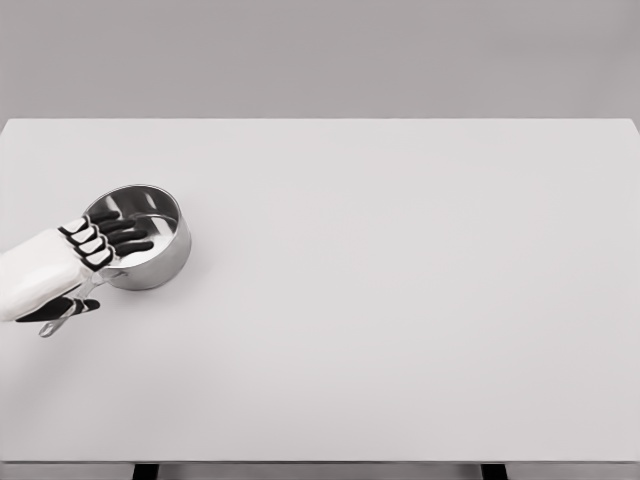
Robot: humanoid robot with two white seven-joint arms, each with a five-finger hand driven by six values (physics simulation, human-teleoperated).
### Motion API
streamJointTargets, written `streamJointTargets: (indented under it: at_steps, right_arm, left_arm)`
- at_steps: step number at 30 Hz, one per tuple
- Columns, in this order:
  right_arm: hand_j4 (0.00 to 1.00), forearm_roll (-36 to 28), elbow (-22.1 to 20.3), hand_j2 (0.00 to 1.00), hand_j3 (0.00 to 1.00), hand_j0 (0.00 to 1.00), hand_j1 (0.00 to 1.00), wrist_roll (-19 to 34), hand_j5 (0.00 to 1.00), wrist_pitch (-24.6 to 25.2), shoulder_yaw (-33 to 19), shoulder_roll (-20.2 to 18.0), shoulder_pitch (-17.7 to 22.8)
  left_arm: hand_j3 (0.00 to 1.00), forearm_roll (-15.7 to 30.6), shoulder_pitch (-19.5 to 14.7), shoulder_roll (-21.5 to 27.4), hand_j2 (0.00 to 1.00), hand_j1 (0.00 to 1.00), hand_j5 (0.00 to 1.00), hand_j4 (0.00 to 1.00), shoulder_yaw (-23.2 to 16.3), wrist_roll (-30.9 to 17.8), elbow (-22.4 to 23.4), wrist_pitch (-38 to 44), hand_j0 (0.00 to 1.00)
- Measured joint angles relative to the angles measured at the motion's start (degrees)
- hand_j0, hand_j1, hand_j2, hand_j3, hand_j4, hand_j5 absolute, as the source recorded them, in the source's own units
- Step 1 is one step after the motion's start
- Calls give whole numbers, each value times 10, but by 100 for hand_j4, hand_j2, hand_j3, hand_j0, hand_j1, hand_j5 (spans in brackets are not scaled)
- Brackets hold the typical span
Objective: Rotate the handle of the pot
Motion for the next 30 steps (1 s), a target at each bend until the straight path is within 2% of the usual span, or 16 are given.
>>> streamJointTargets:
  at_steps: [17, 30]
  right_arm:
    - [100, 0, 0, 100, 100, 100, 100, 0, 100, 0, 0, 0, 0]
    - [100, 0, 0, 100, 100, 100, 100, 0, 100, 0, 0, 0, 0]
  left_arm:
    - [100, -41, 4, -19, 100, 100, 100, 100, 9, 3, 10, 0, 100]
    - [100, -52, 4, -18, 100, 100, 100, 100, 25, 3, 19, 0, 100]
